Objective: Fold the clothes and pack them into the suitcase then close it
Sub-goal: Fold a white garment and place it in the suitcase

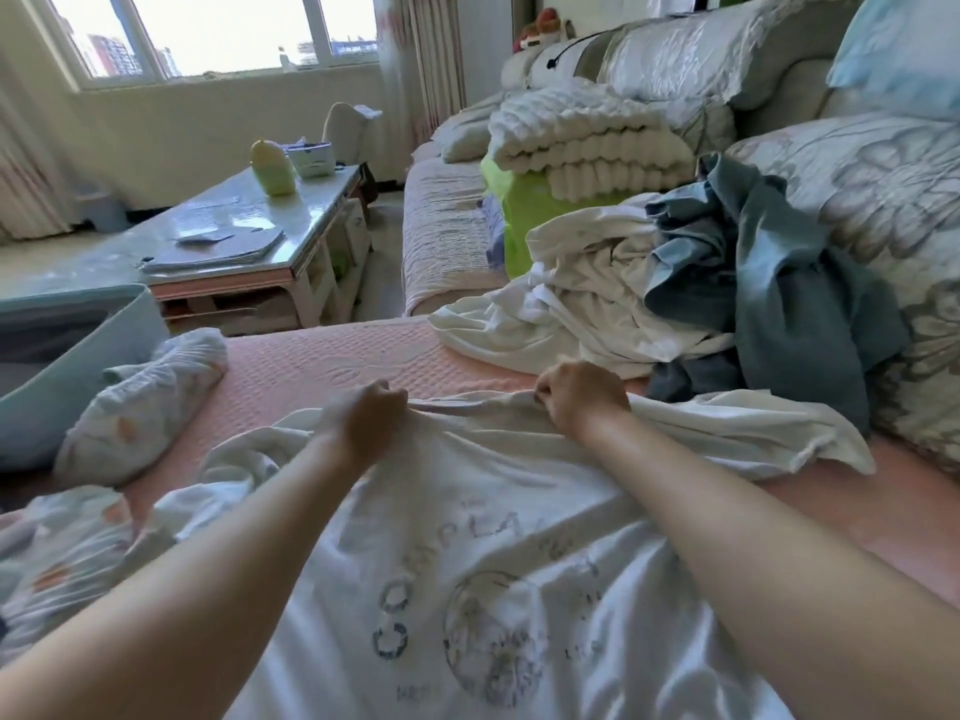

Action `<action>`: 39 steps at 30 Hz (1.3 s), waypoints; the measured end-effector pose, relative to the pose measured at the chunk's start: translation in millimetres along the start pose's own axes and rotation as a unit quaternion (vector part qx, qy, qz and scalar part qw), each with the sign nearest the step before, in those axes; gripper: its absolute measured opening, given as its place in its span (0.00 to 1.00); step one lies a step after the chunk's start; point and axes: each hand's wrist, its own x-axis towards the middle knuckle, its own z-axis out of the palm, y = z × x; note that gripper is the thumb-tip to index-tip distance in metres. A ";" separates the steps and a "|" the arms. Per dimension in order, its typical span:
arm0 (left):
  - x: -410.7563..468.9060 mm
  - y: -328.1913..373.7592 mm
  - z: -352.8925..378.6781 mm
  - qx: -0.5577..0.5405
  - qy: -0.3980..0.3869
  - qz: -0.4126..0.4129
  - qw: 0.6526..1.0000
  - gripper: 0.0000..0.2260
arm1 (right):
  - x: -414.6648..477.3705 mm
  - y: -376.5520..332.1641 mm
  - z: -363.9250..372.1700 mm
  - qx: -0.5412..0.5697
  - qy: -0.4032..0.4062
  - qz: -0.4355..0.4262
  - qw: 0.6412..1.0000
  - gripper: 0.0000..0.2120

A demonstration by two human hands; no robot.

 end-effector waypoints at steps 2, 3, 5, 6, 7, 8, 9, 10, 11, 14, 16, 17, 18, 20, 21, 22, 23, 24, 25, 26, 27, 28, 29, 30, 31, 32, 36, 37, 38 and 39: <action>9.8 -11.7 -1.4 -0.001 0.030 -0.026 0.999 0.13 | 18.3 1.3 -2.9 0.029 0.054 0.081 0.995 0.13; 15.8 -15.5 -2.5 0.003 0.037 -0.049 0.998 0.14 | 28.1 1.9 -5.0 0.045 0.065 0.125 0.989 0.13; 27.7 -20.2 -4.1 0.023 0.039 -0.101 0.994 0.17 | 46.2 1.3 -6.1 0.095 0.066 0.204 0.972 0.13; 33.7 -21.3 -4.8 0.016 0.032 -0.131 0.991 0.17 | 52.9 -0.2 -5.4 0.115 0.066 0.228 0.965 0.14; 40.2 -22.5 -3.9 -0.004 0.017 -0.157 0.987 0.16 | 59.1 -1.6 -3.7 0.131 0.068 0.234 0.961 0.14; 47.0 -23.6 -2.4 -0.032 -0.001 -0.182 0.983 0.16 | 64.1 -3.3 -0.8 0.140 0.069 0.224 0.962 0.14; 54.8 -25.4 1.6 -0.072 -0.015 -0.208 0.975 0.16 | 67.9 -4.0 3.3 0.142 0.068 0.204 0.966 0.14; 62.6 -26.9 5.5 -0.123 -0.017 -0.233 0.965 0.16 | 69.8 -5.1 8.2 0.138 0.058 0.176 0.973 0.13; 68.6 -28.5 8.6 -0.173 -0.006 -0.254 0.951 0.16 | 71.2 -5.0 13.6 0.131 0.042 0.149 0.979 0.13; 80.2 -30.4 18.3 -0.280 0.015 -0.254 0.926 0.17 | 69.7 0.3 33.8 0.108 -0.048 0.097 0.988 0.23; 74.0 -25.0 20.2 -0.319 -0.022 -0.194 0.927 0.24 | 66.8 0.9 43.0 0.071 -0.104 0.074 0.989 0.35; 66.8 -23.8 22.0 -0.337 -0.027 -0.156 0.928 0.27 | 65.7 -1.0 44.4 0.025 -0.110 0.058 0.992 0.36; 57.6 -25.2 23.5 -0.359 -0.011 -0.127 0.925 0.28 | 64.5 -6.9 43.6 -0.031 -0.104 0.044 0.993 0.34; 39.1 -38.9 29.9 -0.366 0.065 -0.113 0.921 0.26 | 61.9 -25.4 36.6 -0.119 -0.055 0.027 0.991 0.32; 29.5 -49.1 31.1 -0.317 0.100 -0.122 0.935 0.22 | 59.2 -37.7 32.3 -0.130 -0.013 0.018 0.991 0.32; 19.0 -61.7 34.4 -0.254 0.115 -0.131 0.951 0.18 | 55.2 -50.8 30.2 -0.122 0.027 -0.002 0.992 0.30; 7.0 -73.4 36.2 -0.200 0.107 -0.152 0.962 0.15 | 50.5 -64.7 30.6 -0.105 0.056 -0.033 0.992 0.29; -5.0 -83.4 35.6 -0.160 0.077 -0.185 0.966 0.15 | 45.1 -79.5 32.5 -0.087 0.070 -0.070 0.991 0.27; -17.3 -90.6 35.3 -0.135 0.039 -0.224 0.964 0.17 | 39.8 -95.0 35.3 -0.066 0.070 -0.105 0.990 0.26; -29.4 -96.4 34.3 -0.123 0.008 -0.256 0.959 0.19 | 34.3 -111.0 37.5 -0.037 0.055 -0.134 0.989 0.26; -39.1 -100.2 32.4 -0.125 -0.006 -0.268 0.955 0.19 | 29.5 -126.4 40.1 0.003 0.021 -0.149 0.989 0.25; -45.8 -104.6 31.2 -0.135 0.001 -0.253 0.958 0.16 | 25.9 -140.5 43.6 0.040 -0.029 -0.151 0.987 0.25; -50.5 -111.3 30.4 -0.136 0.016 -0.221 0.966 0.11 | 24.1 -151.9 48.4 0.057 -0.084 -0.145 0.984 0.26; -52.0 -121.6 28.6 -0.112 0.039 -0.188 0.975 0.09 | 23.5 -161.0 53.4 0.051 -0.133 -0.136 0.980 0.27; -49.2 -135.7 26.8 -0.066 0.069 -0.161 0.982 0.10 | 23.8 -166.7 58.2 0.032 -0.166 -0.128 0.977 0.29; -42.7 -152.5 24.1 -0.001 0.092 -0.140 0.986 0.12 | 24.9 -170.2 61.8 0.015 -0.185 -0.124 0.975 0.30; -18.2 -198.1 11.4 0.129 -0.042 -0.108 0.985 0.19 | 32.6 -175.9 65.6 -0.001 -0.206 -0.129 0.970 0.33; -18.0 -194.2 12.5 0.137 -0.068 -0.098 0.983 0.22 | 33.4 -176.8 65.2 0.001 -0.206 -0.127 0.970 0.33; -19.5 -184.6 14.9 0.135 -0.057 -0.093 0.985 0.22 | 33.3 -177.4 64.1 0.009 -0.208 -0.124 0.970 0.33; -23.0 -170.7 17.3 0.100 -0.016 -0.086 0.991 0.20 | 32.0 -177.3 62.3 0.018 -0.210 -0.122 0.970 0.33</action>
